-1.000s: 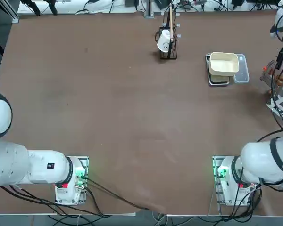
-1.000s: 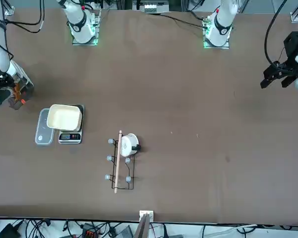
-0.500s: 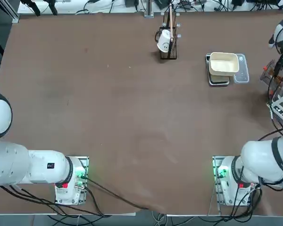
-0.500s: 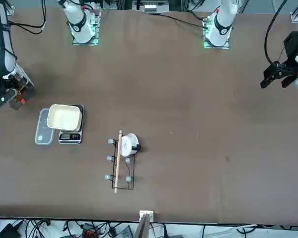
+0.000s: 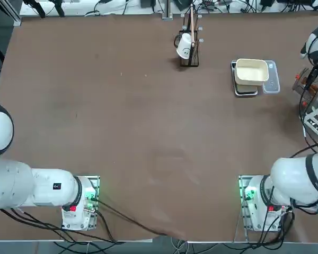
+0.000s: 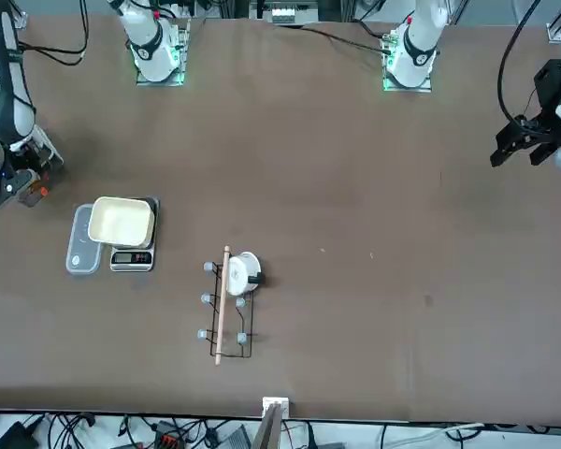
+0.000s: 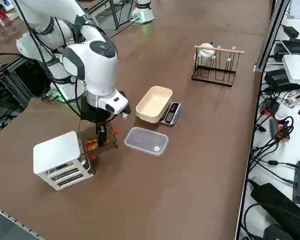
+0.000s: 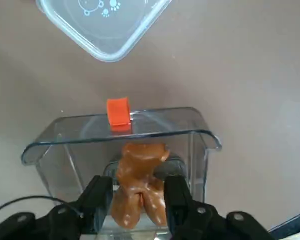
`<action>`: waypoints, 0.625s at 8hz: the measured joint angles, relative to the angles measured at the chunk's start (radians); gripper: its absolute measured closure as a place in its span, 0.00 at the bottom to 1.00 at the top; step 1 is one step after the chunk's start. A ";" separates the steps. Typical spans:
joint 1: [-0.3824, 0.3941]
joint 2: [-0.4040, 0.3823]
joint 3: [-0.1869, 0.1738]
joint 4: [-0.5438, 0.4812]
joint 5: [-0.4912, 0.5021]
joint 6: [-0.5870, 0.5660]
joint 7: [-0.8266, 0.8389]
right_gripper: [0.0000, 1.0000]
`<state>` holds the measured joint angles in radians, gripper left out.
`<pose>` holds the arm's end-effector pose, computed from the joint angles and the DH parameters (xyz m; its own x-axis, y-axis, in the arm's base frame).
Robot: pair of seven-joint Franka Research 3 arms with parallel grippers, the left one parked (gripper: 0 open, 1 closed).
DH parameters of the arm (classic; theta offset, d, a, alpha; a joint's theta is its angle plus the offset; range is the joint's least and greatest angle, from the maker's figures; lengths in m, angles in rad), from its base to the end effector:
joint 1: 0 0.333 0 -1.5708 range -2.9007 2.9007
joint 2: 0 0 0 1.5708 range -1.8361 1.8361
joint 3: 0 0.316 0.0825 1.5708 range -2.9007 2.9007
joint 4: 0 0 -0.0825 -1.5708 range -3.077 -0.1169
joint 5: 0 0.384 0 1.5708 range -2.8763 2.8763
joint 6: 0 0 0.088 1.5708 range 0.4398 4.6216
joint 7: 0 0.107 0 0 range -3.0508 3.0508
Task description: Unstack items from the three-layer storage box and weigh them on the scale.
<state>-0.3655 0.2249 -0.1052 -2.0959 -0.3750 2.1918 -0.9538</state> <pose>0.4965 -0.2664 0.3066 0.7111 0.6207 -0.3303 0.6665 -0.7446 0.0357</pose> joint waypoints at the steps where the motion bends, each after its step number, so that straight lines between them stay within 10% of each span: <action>1: 0.000 0.009 0.001 0.000 0.000 0.016 0.000 0.35; 5: 0.000 0.033 0.001 -0.001 0.000 0.039 0.001 0.39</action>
<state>-0.3653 0.2583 -0.1043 -2.0966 -0.3750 2.2313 -0.9523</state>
